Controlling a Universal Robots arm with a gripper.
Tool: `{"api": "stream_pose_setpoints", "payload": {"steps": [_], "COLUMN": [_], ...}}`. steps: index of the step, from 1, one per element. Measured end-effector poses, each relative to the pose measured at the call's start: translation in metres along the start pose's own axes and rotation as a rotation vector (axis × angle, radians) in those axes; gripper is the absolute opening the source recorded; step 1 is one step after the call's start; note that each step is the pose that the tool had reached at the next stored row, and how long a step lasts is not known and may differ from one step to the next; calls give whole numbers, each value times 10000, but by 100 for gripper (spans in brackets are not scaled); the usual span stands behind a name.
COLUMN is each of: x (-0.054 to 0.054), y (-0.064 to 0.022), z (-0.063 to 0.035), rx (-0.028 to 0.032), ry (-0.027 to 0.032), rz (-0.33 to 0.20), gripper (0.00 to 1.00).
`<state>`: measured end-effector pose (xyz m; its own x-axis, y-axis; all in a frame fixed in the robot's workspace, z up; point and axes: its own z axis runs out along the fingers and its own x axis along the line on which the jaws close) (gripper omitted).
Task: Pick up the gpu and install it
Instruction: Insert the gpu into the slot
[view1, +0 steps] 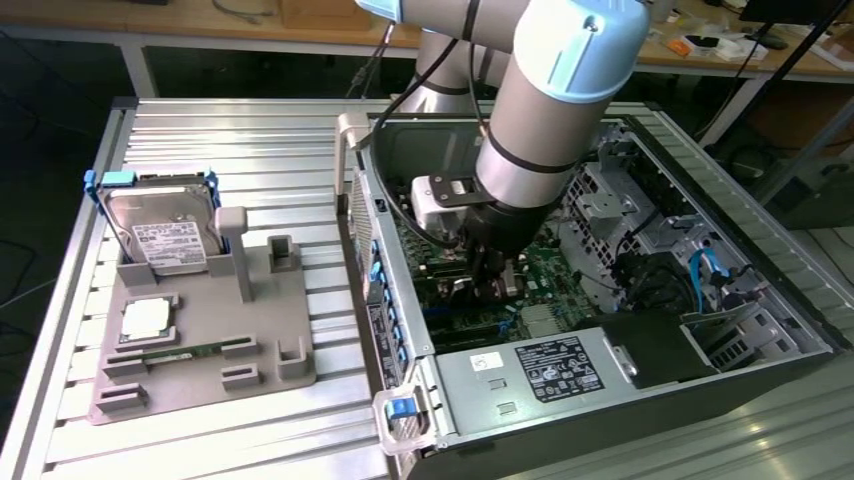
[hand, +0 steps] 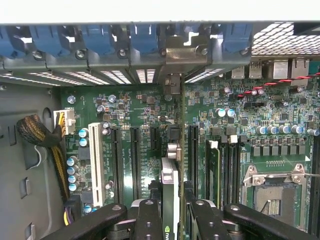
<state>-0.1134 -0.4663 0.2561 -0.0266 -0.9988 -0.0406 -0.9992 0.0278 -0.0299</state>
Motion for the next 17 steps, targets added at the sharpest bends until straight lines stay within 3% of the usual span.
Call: {"api": "stream_pose_setpoints", "payload": {"steps": [17], "x": [-15], "y": [2], "z": [15], "rx": [0], "ry": [5], "rz": [-1], "gripper": [27]}}
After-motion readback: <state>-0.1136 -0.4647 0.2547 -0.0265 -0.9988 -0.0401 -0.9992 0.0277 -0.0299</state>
